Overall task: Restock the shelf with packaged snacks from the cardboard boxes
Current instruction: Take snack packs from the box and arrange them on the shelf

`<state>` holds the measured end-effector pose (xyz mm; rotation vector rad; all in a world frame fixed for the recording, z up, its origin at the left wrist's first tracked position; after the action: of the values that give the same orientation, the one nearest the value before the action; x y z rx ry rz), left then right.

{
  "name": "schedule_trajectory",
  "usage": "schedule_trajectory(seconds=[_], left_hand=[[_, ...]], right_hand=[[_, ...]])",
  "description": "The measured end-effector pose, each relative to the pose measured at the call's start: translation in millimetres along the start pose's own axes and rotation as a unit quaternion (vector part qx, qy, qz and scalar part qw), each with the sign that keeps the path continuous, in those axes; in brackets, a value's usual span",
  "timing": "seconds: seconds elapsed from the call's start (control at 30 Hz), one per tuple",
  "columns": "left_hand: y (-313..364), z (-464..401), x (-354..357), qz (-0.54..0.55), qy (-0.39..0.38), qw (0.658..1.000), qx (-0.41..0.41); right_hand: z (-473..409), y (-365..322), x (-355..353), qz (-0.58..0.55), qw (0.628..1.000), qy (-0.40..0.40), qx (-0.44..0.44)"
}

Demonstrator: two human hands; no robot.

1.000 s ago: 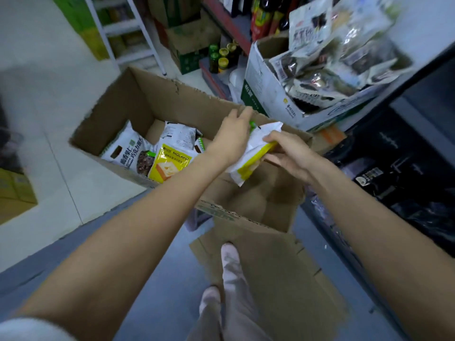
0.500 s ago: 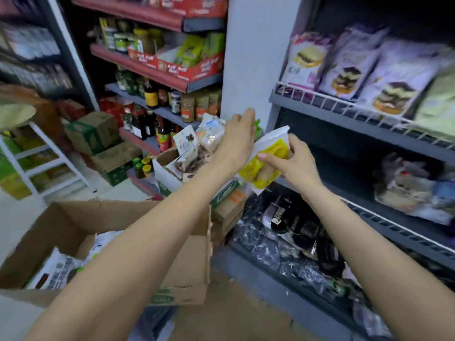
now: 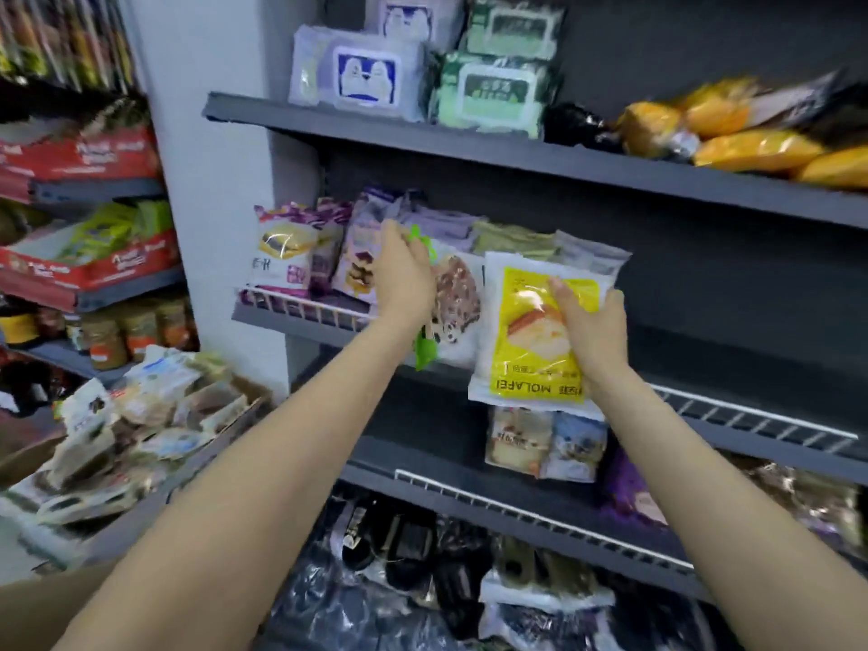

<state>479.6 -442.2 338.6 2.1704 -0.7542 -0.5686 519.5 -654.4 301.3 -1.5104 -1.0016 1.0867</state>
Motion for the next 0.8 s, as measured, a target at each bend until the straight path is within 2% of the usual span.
schedule_trajectory(seconds=[0.1,0.17,0.2,0.3,0.37,0.5,0.57,0.63,0.73,0.8], left_hand=[[15,-17,46,0.019,0.008,0.999,-0.041],[22,-28,71,0.029,0.009,0.998,-0.058],[24,-31,83,0.040,0.008,0.997,-0.064],[31,-34,113,0.048,-0.010,0.996,-0.070],[32,-35,130,0.044,-0.031,0.996,-0.074],[30,-40,165,0.033,-0.096,0.992,-0.068],[30,-42,184,0.049,-0.120,0.989,-0.075],[30,-48,202,0.063,-0.142,0.985,-0.080],[31,-61,218,0.013,-0.169,0.983,-0.074],[31,-66,226,-0.040,-0.180,0.981,-0.059]], right_hand=[[-53,15,-34,-0.131,0.982,0.003,0.138],[-82,27,-47,-0.240,0.940,-0.047,0.239],[-91,27,-54,-0.273,0.925,-0.073,0.255],[-112,25,-62,-0.332,0.897,-0.105,0.273],[-127,24,-66,-0.370,0.887,-0.083,0.265],[-152,19,-54,-0.487,0.841,-0.040,0.233],[-156,15,-46,-0.462,0.860,-0.043,0.213],[-159,17,-46,-0.380,0.903,-0.022,0.198],[-157,18,-59,-0.150,0.984,0.012,0.100],[-159,17,-66,-0.012,0.998,-0.043,0.046]])
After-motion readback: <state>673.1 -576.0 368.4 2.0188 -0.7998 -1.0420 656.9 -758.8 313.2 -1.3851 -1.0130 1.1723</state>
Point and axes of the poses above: each hand's wrist, its own z-axis away from the middle knuckle, its own x-axis out of the palm, y = z × x, the point moved 4 cm from there along -z, towards the middle knuckle, and after that the axes turned 9 degrees about x, right-handed, at the moved point
